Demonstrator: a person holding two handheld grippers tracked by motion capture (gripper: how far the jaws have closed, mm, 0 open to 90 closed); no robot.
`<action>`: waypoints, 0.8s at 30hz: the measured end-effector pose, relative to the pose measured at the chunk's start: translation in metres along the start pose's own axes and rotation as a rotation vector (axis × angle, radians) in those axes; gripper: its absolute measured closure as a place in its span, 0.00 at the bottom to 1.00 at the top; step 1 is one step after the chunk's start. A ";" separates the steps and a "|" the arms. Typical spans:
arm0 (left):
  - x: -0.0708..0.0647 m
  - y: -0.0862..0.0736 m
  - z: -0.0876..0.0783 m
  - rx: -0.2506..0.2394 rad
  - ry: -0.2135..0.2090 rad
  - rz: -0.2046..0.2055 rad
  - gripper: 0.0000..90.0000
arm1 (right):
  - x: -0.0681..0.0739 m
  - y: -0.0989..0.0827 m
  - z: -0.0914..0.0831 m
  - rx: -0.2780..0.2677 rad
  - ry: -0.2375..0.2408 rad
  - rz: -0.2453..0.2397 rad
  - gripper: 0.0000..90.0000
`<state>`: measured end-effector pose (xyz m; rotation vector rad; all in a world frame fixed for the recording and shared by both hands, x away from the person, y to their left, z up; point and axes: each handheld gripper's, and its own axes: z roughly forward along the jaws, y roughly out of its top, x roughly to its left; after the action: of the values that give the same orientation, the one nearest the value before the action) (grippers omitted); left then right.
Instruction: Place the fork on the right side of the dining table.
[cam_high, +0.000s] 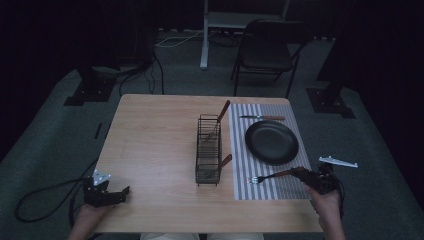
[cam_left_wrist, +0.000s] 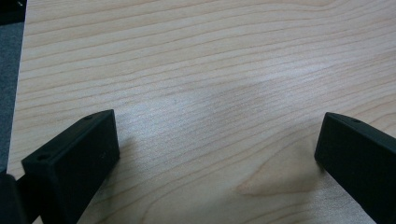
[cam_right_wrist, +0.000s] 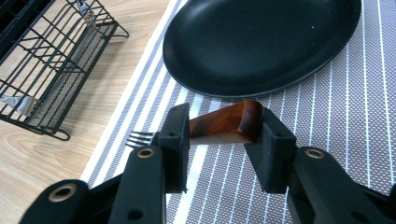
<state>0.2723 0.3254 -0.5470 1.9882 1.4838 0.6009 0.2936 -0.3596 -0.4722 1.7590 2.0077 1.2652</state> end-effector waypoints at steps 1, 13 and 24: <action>0.000 0.000 0.000 0.000 0.000 0.000 0.00 | -0.001 0.000 0.001 0.001 0.003 0.006 0.67; 0.000 0.000 0.000 0.000 0.000 0.000 0.00 | -0.012 -0.004 0.009 0.033 -0.016 0.010 0.61; 0.000 0.000 0.000 0.000 0.000 0.000 0.00 | -0.023 -0.009 0.023 0.081 -0.055 0.026 0.58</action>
<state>0.2723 0.3254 -0.5470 1.9880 1.4839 0.6008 0.3084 -0.3688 -0.5011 1.8402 2.0388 1.1447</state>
